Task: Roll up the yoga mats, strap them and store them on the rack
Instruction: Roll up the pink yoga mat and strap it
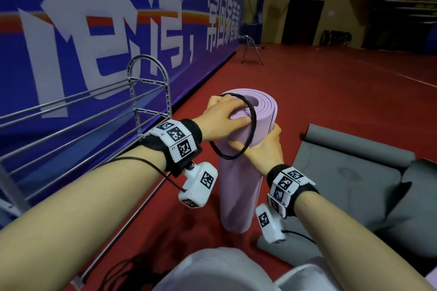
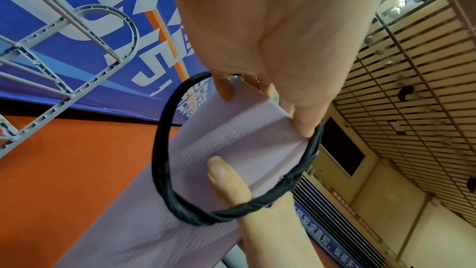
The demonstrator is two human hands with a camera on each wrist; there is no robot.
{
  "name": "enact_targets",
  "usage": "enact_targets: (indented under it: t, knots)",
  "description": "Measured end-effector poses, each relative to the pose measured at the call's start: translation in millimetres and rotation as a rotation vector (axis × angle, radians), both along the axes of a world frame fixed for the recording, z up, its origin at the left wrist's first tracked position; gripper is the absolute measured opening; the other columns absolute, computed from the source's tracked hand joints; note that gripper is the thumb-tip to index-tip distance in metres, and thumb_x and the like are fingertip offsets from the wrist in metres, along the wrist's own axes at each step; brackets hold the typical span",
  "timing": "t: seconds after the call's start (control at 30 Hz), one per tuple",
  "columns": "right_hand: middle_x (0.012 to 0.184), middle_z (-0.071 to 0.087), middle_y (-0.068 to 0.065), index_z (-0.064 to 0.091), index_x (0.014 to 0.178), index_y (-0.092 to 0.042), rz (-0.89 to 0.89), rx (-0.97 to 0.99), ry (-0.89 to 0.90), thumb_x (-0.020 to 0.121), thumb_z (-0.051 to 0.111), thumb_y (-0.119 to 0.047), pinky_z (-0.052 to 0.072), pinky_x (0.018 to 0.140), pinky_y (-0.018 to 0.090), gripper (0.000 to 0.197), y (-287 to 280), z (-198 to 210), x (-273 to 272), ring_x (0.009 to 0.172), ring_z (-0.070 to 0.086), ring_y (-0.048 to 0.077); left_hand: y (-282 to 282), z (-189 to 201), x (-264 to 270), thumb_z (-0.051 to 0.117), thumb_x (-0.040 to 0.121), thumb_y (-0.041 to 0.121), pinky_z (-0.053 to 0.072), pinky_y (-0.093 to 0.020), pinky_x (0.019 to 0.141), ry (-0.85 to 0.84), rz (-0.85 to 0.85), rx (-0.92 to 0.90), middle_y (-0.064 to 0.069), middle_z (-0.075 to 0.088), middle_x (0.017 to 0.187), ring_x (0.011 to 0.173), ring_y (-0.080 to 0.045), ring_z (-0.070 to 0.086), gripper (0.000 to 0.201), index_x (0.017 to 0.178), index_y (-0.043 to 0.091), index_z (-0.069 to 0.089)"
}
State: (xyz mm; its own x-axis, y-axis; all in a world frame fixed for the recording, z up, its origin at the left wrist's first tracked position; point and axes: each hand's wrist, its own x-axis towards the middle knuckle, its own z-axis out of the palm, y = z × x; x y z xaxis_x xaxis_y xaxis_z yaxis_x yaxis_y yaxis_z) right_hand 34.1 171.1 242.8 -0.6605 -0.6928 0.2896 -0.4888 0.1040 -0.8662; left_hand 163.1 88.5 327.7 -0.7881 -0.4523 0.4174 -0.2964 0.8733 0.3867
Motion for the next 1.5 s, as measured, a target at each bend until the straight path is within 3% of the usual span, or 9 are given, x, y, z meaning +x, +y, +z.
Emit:
enact_targets:
  t: [0.13,0.3,0.57,0.77,0.97,1.1,1.2,1.3,1.5]
  knots:
    - [0.148,0.039,0.006,0.015,0.149,-0.015,-0.018,0.002,-0.014,0.046,0.088,-0.062,0.045,0.102,0.045,0.135,-4.7,-2.7,7.0,0.130,0.047,0.027,-3.2,3.5,-6.6,0.056,0.077,0.064,0.028,-0.030,0.103,0.006,0.128,0.087,0.010,0.049,0.104,0.118,-0.020,0.035,0.041,0.102,0.032,0.057]
    - [0.152,0.030,0.008,0.009,0.151,-0.012,0.054,0.042,0.053,0.049,0.076,-0.069,0.042,0.105,0.046,0.135,-12.2,-1.0,8.2,0.135,0.040,0.030,-9.3,12.9,-11.8,0.059,0.077,0.068,0.037,-0.044,0.097,-0.066,0.292,0.086,0.009,0.039,0.092,0.112,-0.021,0.029,0.054,0.109,0.024,0.055]
    - [0.165,-0.006,0.004,-0.018,0.153,-0.019,0.185,0.071,0.199,0.088,0.068,-0.042,0.020,0.119,0.045,0.110,-4.2,-4.5,-0.5,0.151,0.005,0.022,-15.5,9.0,-16.9,0.042,0.070,0.087,0.037,-0.048,0.092,-0.211,0.340,-0.015,0.002,0.041,0.129,0.128,-0.024,0.023,0.084,0.134,0.032,0.042]
    - [0.165,-0.007,-0.003,-0.018,0.153,-0.024,0.203,0.059,0.116,0.088,0.067,-0.038,0.018,0.120,0.044,0.108,-5.2,-0.8,0.6,0.151,0.002,0.020,-14.0,19.0,-19.6,0.048,0.053,0.090,0.035,-0.045,0.094,-0.340,0.350,0.015,-0.002,0.038,0.139,0.130,-0.026,0.018,0.103,0.142,0.042,0.028]
    - [0.163,-0.016,-0.003,-0.020,0.153,-0.018,0.271,0.101,0.080,0.087,0.067,-0.032,0.010,0.122,0.040,0.110,-4.4,7.1,0.7,0.151,-0.007,0.019,-8.2,31.0,-23.6,0.060,0.063,0.082,0.035,-0.044,0.097,-0.427,0.416,0.015,-0.006,0.034,0.141,0.132,-0.028,0.017,0.101,0.144,0.032,0.029]
    - [0.161,-0.022,-0.005,-0.020,0.153,-0.022,0.325,0.136,-0.038,0.077,0.073,-0.053,0.007,0.123,0.041,0.124,-0.2,7.9,-4.2,0.150,-0.015,0.014,-2.6,36.7,-34.1,0.054,0.058,0.089,0.038,-0.049,0.099,-0.440,0.441,0.055,-0.005,0.034,0.142,0.130,-0.029,0.020,0.108,0.145,0.031,0.030]
    - [0.163,-0.011,0.001,-0.016,0.155,-0.019,0.216,0.132,-0.050,0.068,0.076,-0.063,0.015,0.121,0.044,0.134,-2.8,12.1,-4.0,0.151,-0.004,0.019,2.7,36.7,-46.9,0.050,0.061,0.090,0.039,-0.049,0.097,-0.450,0.454,0.050,-0.006,0.034,0.143,0.129,-0.030,0.021,0.105,0.146,0.031,0.031]
    - [0.162,0.004,0.011,-0.008,0.155,-0.011,0.078,0.074,-0.055,0.080,0.072,-0.048,0.021,0.119,0.044,0.115,-4.0,19.1,-9.3,0.149,0.011,0.029,12.1,33.3,-60.9,0.052,0.060,0.089,0.038,-0.048,0.098,-0.434,0.442,0.029,-0.004,0.037,0.141,0.129,-0.029,0.023,0.106,0.145,0.029,0.033]
    - [0.163,0.003,0.016,-0.022,0.152,-0.020,0.080,0.125,-0.015,0.097,0.048,-0.049,0.021,0.118,0.045,0.093,1.1,15.5,-19.2,0.148,0.016,0.035,3.8,44.9,-64.2,0.059,0.054,0.045,0.015,-0.024,0.103,-0.498,0.211,0.163,0.001,0.032,0.136,0.138,-0.027,0.010,0.102,0.148,0.029,0.025]
